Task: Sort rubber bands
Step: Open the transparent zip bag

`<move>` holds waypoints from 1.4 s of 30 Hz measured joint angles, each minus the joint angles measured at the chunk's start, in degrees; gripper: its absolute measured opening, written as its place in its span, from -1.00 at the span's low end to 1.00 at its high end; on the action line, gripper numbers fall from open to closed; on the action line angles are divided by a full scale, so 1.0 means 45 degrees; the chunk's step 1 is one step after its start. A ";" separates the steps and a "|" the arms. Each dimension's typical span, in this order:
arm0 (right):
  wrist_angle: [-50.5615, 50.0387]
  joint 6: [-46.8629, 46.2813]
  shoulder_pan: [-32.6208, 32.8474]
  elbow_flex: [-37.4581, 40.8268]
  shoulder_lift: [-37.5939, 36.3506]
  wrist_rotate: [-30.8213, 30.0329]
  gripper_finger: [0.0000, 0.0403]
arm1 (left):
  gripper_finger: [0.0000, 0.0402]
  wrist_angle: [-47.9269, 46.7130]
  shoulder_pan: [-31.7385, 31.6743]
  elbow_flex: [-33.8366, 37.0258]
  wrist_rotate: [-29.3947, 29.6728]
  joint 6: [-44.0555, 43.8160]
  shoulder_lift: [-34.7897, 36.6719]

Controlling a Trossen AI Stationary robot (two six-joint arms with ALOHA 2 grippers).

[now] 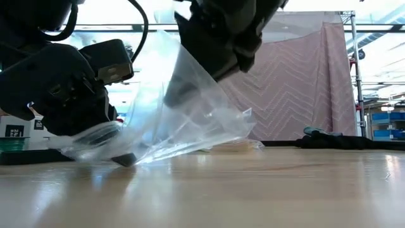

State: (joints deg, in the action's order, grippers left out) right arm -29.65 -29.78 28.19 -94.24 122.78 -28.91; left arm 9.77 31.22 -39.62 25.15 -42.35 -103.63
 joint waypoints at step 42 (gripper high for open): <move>0.5213 0.1147 0.0318 0.2613 0.0365 -0.1493 0.09 | -0.54 -0.0055 0.0024 0.0010 -0.0058 0.0026 0.0000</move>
State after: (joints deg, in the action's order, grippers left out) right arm -6.19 -24.62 29.63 -82.48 124.42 -35.63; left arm 9.52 31.33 -39.57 24.88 -42.23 -103.63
